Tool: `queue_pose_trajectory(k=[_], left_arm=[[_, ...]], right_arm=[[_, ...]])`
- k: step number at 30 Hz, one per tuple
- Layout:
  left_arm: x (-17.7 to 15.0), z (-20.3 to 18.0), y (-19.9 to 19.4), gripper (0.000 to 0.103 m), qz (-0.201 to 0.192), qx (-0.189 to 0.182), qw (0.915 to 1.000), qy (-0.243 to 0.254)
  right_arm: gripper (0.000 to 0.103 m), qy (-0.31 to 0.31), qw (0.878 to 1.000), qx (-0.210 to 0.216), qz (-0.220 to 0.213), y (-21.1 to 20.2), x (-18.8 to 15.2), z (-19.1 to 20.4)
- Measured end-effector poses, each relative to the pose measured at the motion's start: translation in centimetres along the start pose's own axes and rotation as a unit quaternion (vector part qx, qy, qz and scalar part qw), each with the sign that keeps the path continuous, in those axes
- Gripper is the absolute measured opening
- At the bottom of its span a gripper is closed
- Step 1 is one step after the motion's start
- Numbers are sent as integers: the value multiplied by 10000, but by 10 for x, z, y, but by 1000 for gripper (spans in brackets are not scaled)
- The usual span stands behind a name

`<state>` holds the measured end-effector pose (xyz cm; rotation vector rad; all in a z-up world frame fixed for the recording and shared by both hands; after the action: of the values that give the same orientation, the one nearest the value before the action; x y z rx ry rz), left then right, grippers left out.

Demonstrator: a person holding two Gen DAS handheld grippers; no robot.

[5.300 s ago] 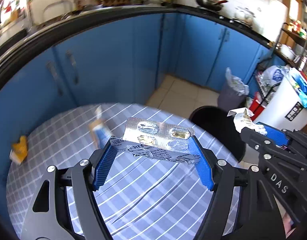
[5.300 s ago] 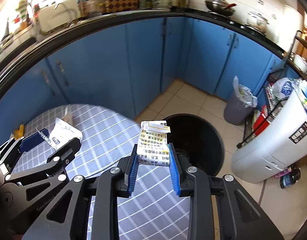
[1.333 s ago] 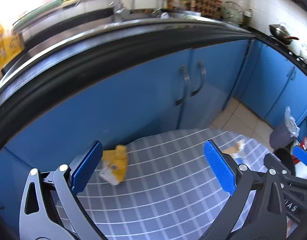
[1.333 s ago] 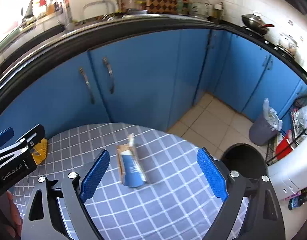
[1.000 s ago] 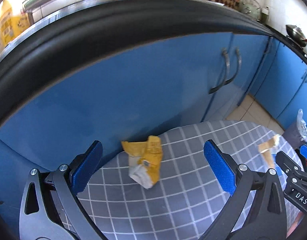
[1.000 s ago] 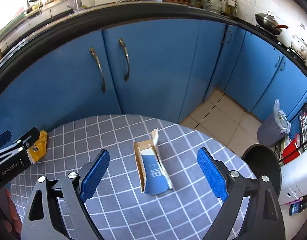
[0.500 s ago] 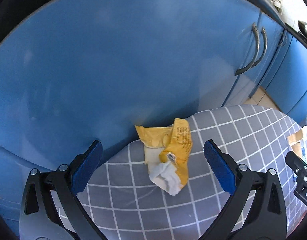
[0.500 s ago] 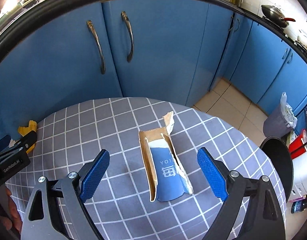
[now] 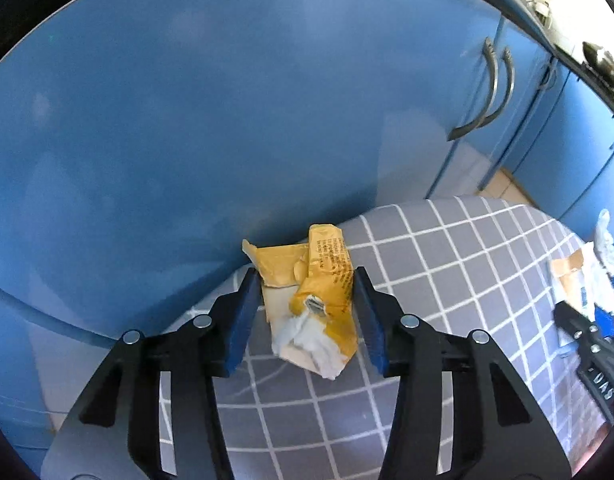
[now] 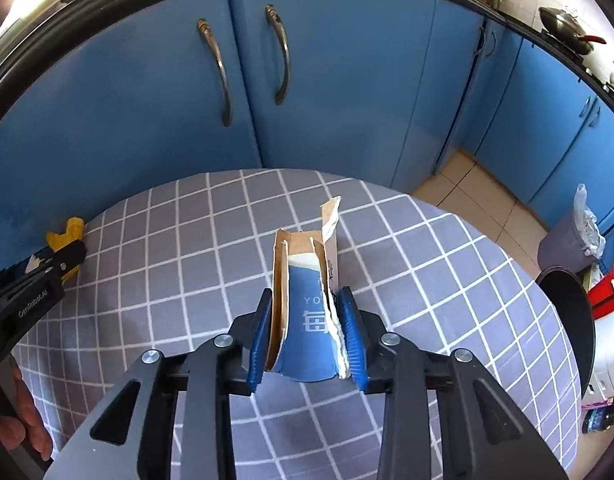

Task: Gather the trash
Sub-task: 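Grasp the yellow crumpled wrapper with the left tool while the right tool grasps the blue paper carton, then carry both over the bin, open the right tool, then the left tool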

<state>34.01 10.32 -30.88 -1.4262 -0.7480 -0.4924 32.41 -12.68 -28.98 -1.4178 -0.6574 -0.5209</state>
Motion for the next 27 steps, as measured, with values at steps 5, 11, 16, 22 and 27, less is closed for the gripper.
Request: queue_pose_trajectory(k=[5,11,16,22,27], left_arm=[[-4,-4,-22,47,-6,-61,10000,-26],[-12,-13,-53,47,-26,-157,9998,78],[-20,-21,-89,47,-99,-259,9994,197],[-30,-35,-128,47,-176,-427,9982,374],[-41,-42,-164,47,-218,-543,9968,545]], right_arm=[[31,-66,10000,-38,-18,-22,-9,1],[31,-41,9999,-121,-54,-54,-17,-4],[31,-34,9998,-182,-110,-88,-25,-9],[32,-26,9994,-277,-184,-127,-32,-27],[32,56,9988,-402,-257,-163,-39,-45]])
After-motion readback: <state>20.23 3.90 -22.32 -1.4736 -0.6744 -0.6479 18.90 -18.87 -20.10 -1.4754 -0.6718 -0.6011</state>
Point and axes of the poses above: each gripper's, at about its wrist camera, not at the fingertips, and y roughly the way its jaws point, z to its left, x to its top, the point moved 1 cm from there along y, roughly the way its jaws point, and after that the axes turned 12 degrees about -z, right-handed, at the moved point
